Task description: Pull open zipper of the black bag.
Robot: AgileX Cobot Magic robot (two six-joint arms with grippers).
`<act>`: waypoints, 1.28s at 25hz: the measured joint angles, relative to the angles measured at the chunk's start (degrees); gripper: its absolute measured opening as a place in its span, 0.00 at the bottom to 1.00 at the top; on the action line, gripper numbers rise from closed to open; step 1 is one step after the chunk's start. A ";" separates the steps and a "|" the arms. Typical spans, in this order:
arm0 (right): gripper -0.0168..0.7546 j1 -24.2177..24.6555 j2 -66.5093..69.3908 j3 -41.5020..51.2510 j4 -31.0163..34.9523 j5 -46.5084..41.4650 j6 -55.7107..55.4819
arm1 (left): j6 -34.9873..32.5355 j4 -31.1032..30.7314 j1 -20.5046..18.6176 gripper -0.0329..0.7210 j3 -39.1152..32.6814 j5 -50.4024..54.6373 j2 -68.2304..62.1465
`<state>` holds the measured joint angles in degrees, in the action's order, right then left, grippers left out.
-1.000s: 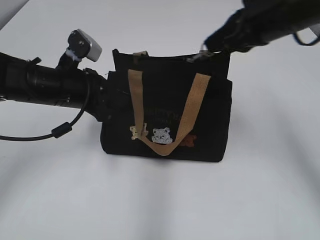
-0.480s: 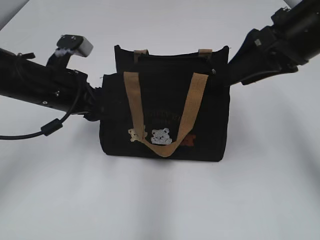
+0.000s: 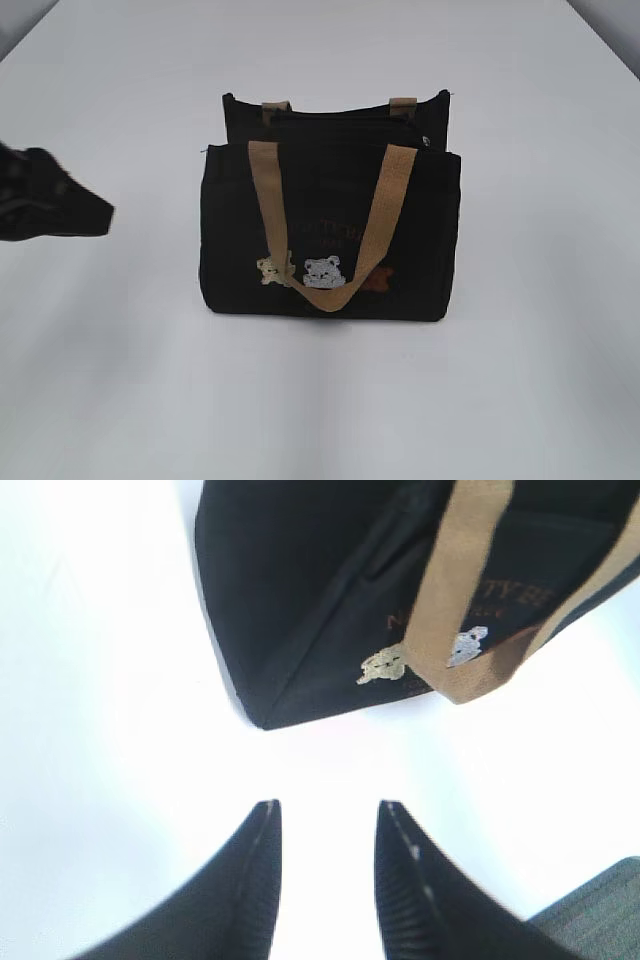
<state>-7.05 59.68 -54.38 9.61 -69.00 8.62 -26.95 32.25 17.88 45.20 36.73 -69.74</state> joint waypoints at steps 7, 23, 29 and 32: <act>0.49 0.00 -25.93 15.30 -5.63 -0.80 0.84 | 12.84 -12.05 0.00 0.36 -10.14 8.35 32.49; 0.49 0.00 -52.54 26.40 1.44 5.04 6.80 | 17.53 -24.00 0.00 0.35 -14.14 25.68 63.80; 0.47 0.00 -56.35 26.55 1.63 5.24 7.09 | 17.95 -24.41 0.00 0.35 -14.88 24.88 69.57; 0.42 0.00 -59.68 26.55 1.77 5.45 7.16 | 17.92 -24.41 0.00 0.35 -14.88 24.68 70.22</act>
<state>-7.05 0.00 -27.82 11.38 -63.55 15.78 -9.04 7.84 17.88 30.32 61.41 0.47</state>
